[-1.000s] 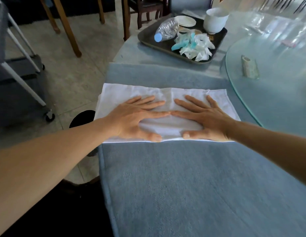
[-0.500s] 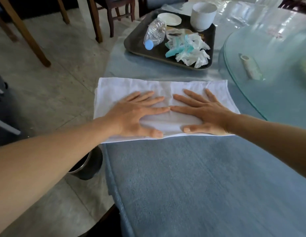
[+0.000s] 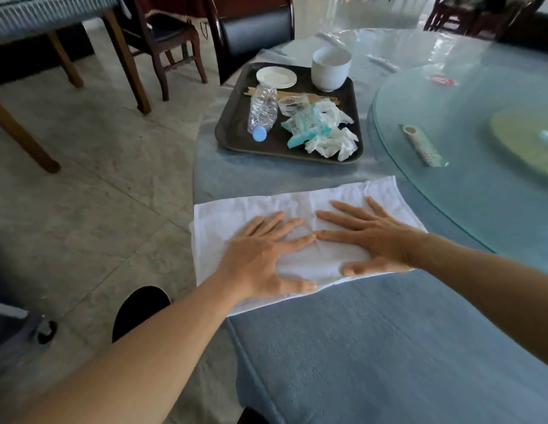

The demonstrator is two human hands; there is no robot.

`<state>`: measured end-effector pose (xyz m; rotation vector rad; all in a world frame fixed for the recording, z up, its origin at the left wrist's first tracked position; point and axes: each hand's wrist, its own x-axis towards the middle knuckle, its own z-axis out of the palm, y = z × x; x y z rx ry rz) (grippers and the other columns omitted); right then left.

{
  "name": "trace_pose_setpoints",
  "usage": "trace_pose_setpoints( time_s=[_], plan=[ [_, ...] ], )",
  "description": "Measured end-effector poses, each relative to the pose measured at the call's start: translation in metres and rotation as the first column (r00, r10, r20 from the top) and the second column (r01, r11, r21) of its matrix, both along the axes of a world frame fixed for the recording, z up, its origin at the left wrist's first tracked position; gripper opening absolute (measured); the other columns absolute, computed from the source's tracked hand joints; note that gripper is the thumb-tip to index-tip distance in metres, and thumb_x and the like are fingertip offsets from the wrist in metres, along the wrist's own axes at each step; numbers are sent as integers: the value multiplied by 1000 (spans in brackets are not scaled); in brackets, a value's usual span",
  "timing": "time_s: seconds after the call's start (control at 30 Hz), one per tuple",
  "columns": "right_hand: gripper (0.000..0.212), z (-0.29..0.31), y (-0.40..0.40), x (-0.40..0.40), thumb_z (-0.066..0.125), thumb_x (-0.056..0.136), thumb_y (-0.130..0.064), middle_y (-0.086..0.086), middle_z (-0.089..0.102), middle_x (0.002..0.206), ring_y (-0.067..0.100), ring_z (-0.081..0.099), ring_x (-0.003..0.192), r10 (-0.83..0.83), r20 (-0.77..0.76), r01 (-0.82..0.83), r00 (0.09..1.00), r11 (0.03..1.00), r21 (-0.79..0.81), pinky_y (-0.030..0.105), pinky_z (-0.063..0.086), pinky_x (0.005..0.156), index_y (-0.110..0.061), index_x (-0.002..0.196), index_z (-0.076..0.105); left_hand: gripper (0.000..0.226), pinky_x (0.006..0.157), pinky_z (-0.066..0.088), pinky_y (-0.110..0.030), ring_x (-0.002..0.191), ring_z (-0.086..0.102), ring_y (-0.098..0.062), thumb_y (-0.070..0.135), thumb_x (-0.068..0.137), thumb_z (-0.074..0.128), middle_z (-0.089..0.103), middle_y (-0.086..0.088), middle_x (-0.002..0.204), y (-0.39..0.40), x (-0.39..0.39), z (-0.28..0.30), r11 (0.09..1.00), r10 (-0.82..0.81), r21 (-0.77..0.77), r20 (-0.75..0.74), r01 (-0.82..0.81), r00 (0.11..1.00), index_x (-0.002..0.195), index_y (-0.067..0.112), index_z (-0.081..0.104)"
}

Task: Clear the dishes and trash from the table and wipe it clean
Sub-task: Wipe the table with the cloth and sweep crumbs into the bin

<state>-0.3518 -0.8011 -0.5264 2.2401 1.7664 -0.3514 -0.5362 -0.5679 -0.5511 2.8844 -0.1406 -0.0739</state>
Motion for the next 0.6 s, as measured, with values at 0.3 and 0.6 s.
trace_pose_setpoints(
  time_s=[0.3, 0.6],
  plan=[
    [66, -1, -4, -89, 29, 98, -55, -16, 3, 173, 21, 5, 160, -484, -29, 483, 874, 865, 135, 72, -1, 121, -58, 158, 1, 80, 127, 0, -47, 159, -2, -17, 79, 82, 36, 8, 12, 171, 4, -4, -3, 991, -21, -131, 65, 29, 998, 156, 48, 28],
    [64, -17, 33, -164, 17, 93, -34, -25, 11, 168, 6, 5, 159, -830, -304, 874, 468, 383, 300, 36, 5, 129, -66, 148, 22, 69, 126, 7, -52, 159, 7, -28, 63, 92, 36, 15, 1, 171, 5, -5, -13, 991, -72, -98, 140, 86, 988, 157, 42, 30]
  ],
)
